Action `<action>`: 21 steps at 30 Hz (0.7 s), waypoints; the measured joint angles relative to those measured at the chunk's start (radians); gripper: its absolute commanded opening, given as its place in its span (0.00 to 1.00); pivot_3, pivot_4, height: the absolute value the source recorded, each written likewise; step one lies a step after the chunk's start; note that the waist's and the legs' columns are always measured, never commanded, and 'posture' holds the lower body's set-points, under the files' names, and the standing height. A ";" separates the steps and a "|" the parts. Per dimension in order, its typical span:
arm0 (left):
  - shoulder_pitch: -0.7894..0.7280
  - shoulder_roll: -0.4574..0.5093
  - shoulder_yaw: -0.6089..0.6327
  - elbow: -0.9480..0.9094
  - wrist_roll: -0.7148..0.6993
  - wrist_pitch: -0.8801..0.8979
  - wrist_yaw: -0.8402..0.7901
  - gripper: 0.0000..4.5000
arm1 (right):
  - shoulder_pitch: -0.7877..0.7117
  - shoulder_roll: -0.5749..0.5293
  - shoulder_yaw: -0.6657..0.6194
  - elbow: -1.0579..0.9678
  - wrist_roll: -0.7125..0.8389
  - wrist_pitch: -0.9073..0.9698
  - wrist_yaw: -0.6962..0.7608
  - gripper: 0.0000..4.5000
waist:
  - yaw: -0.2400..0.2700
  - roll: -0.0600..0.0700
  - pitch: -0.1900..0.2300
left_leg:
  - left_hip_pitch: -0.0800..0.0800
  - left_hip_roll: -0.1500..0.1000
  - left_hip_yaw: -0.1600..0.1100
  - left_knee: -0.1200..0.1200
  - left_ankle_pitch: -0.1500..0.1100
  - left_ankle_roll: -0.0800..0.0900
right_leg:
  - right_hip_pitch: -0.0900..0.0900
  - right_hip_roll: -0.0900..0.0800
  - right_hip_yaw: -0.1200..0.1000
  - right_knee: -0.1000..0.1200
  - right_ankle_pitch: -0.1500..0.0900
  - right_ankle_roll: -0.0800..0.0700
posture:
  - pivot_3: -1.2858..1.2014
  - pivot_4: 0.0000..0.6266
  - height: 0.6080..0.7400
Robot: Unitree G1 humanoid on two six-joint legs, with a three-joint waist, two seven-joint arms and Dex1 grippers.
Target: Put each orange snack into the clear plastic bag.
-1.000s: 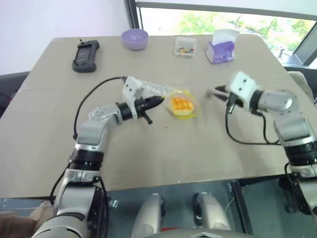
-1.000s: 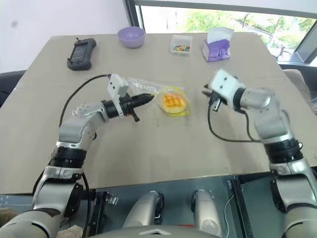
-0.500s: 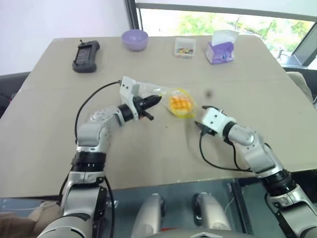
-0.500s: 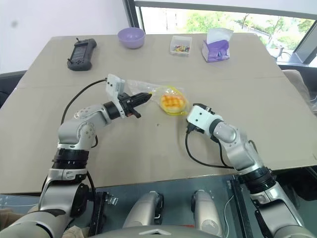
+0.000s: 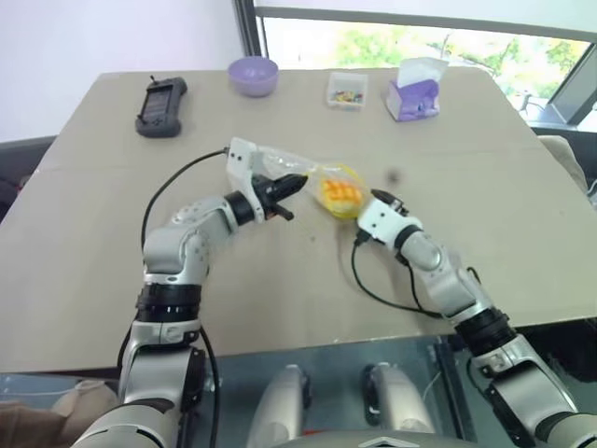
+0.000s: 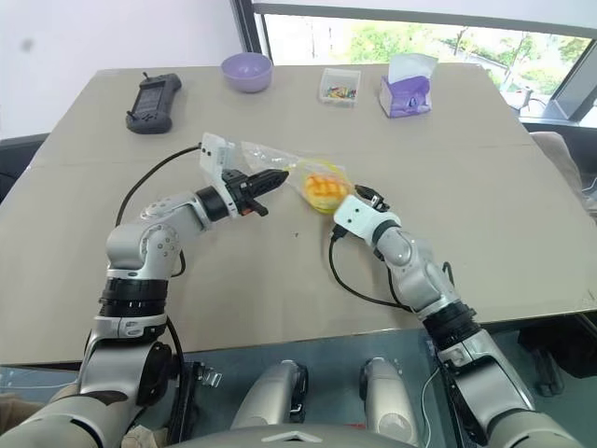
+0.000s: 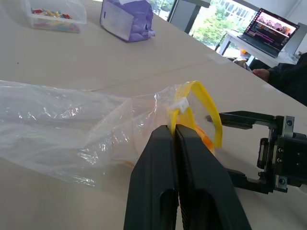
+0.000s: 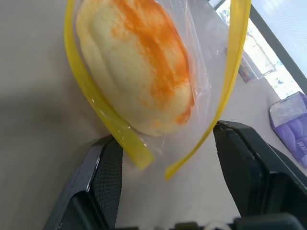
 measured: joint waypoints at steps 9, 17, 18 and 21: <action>0.004 0.004 0.003 -0.014 -0.001 -0.001 0.001 0.00 | 0.000 -0.014 -0.024 0.015 0.042 0.003 0.027 0.01 | 0.003 0.000 0.000 | -0.001 0.000 0.000 0.000 0.000 0.000 | 0.000 0.000 0.000 -0.001 0.000 0.000 | 0.52 0.24 1.00; 0.004 0.020 -0.023 -0.014 0.013 -0.046 -0.046 0.00 | -0.098 -0.177 -0.108 -0.060 0.089 0.004 0.152 0.01 | 0.003 0.000 0.000 | -0.001 0.000 0.000 -0.001 0.000 0.000 | 0.000 0.000 0.000 -0.001 0.000 0.000 | 0.52 0.24 1.00; -0.014 0.048 -0.062 -0.003 0.042 -0.094 -0.092 0.00 | -0.148 -0.252 -0.116 -0.062 0.135 0.003 0.247 0.01 | 0.003 0.001 0.001 | -0.002 0.000 0.000 -0.001 0.000 0.001 | -0.001 0.000 0.000 -0.001 0.000 0.000 | 0.52 0.24 1.00; -0.040 0.076 -0.115 0.016 0.107 -0.204 -0.153 0.00 | -0.216 -0.333 -0.132 -0.061 0.194 0.009 0.377 0.01 | 0.003 0.001 0.001 | -0.002 0.000 0.001 -0.001 0.000 0.001 | -0.001 0.000 0.000 -0.002 0.000 0.000 | 0.52 0.24 1.00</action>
